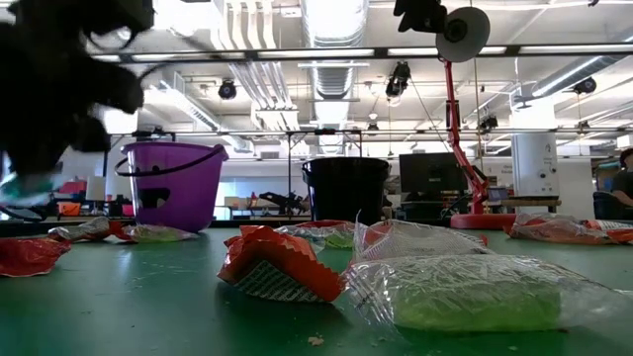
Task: Sort candy
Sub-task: Put the blue gummy into the violet bucket
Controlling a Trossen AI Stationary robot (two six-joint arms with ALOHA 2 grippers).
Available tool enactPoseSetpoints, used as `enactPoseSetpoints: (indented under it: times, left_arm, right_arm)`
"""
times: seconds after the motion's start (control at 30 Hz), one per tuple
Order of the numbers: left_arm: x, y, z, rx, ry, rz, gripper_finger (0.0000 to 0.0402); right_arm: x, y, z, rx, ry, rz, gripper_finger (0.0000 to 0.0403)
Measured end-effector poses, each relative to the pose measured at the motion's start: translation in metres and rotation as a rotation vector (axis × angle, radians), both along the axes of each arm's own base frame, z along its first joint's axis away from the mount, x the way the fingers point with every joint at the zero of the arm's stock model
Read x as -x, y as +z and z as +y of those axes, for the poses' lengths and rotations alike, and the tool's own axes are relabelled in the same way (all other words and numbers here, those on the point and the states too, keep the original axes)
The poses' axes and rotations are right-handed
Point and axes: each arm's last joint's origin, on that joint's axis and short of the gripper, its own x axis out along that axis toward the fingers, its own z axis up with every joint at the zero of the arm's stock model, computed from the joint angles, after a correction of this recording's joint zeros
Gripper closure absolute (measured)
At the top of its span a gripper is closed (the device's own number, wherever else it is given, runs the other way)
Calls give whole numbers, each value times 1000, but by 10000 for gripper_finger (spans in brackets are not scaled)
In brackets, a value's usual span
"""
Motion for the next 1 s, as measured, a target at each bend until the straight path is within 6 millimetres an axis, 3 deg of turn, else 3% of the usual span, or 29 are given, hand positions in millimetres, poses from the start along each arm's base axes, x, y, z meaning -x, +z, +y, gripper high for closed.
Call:
enactPoseSetpoints:
  times: [0.27,0.5,0.7,1.0]
  left_arm:
    - [10,64,15,-268,153,-154,401]
    - [22,100,38,-464,384,-300,401]
    - [28,104,64,-624,561,-311,402]
    - [23,84,116,-654,705,-216,401]
  right_arm:
    - [0,0,0,0,1,0,268]
    - [0,0,0,9,13,-2,268]
    - [0,0,0,20,27,-8,268]
    - [-2,1,-1,43,47,-33,268]
